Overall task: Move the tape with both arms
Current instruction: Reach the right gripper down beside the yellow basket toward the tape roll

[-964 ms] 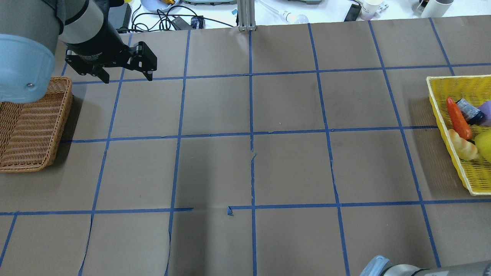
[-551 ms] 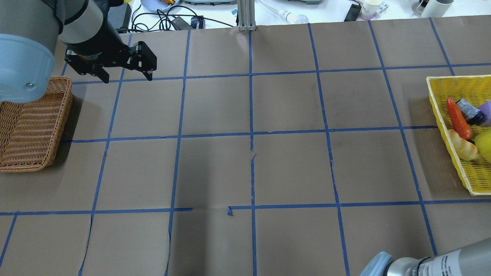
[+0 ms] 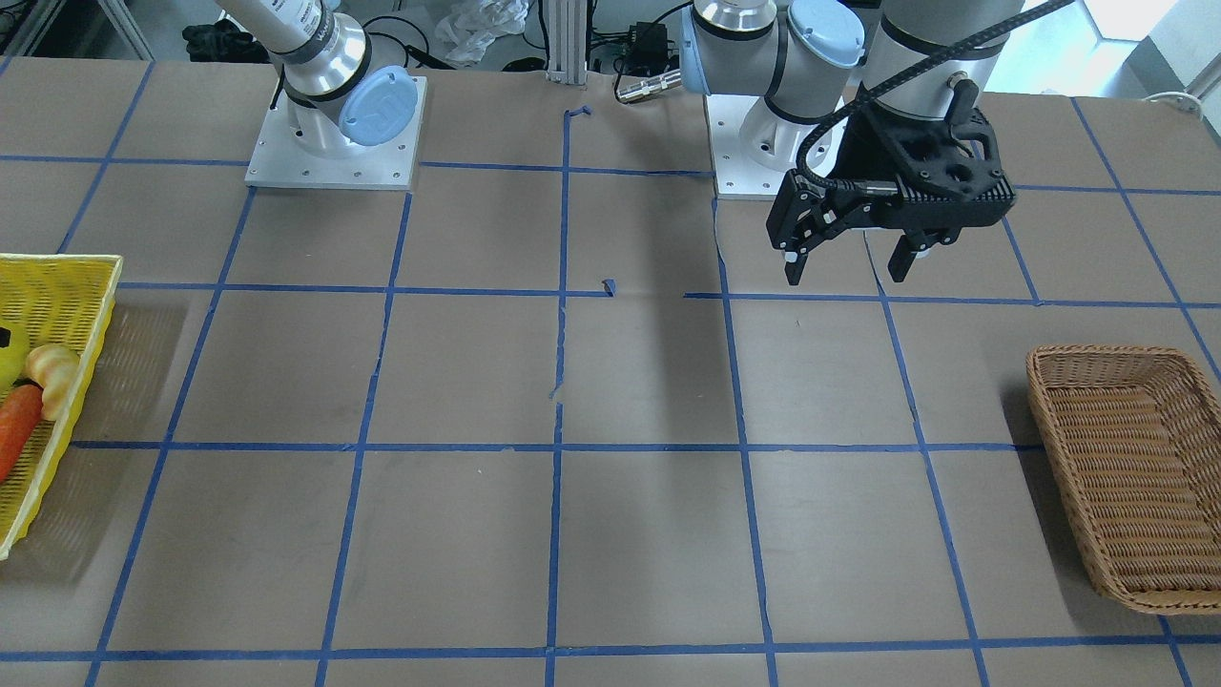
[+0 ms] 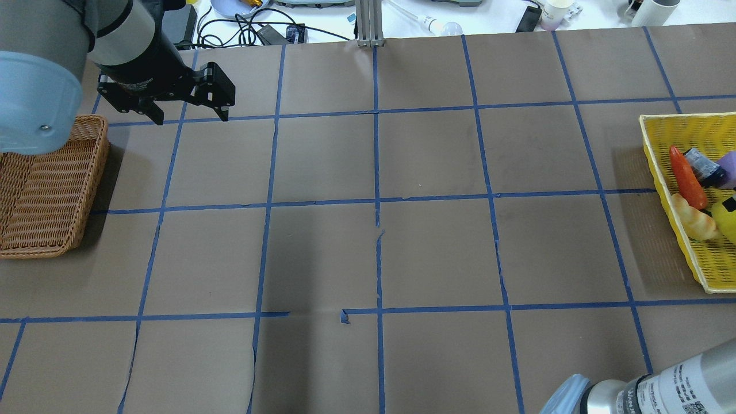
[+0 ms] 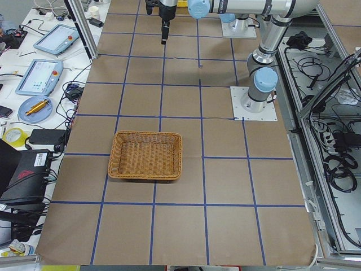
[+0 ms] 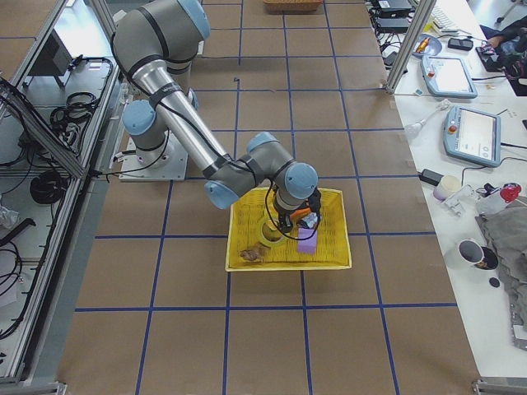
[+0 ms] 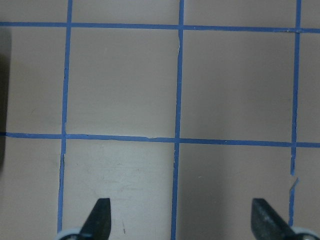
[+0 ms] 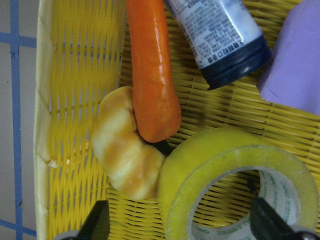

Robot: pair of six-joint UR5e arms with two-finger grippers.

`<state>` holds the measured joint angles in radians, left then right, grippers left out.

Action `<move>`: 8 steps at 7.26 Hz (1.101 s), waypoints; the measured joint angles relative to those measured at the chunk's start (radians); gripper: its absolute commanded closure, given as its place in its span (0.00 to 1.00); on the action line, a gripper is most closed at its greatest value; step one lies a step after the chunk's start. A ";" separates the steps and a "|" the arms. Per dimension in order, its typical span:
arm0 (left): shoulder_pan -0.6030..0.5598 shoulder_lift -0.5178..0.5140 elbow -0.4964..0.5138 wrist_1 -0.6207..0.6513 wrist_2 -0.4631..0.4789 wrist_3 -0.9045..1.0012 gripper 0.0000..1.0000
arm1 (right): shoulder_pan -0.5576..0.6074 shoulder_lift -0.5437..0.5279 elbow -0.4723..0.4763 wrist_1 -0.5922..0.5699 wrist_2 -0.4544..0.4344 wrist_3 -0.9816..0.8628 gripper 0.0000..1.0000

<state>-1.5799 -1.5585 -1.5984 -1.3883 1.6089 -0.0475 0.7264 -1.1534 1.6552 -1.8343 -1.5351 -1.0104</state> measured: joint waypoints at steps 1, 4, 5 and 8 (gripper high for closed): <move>0.000 0.000 0.000 0.000 0.000 0.000 0.00 | -0.006 0.011 0.006 -0.009 0.001 0.006 0.72; 0.000 0.000 0.000 0.000 -0.001 0.000 0.00 | -0.011 0.022 0.011 -0.018 -0.026 0.041 1.00; 0.000 0.000 0.000 0.000 -0.001 0.000 0.00 | -0.012 0.019 0.009 -0.015 -0.039 0.046 1.00; -0.001 0.000 0.000 0.000 0.000 0.000 0.00 | 0.009 -0.099 0.001 0.057 -0.022 0.054 1.00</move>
<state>-1.5805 -1.5585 -1.5984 -1.3882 1.6085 -0.0476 0.7353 -1.2522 1.6566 -1.7777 -1.5573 -0.9566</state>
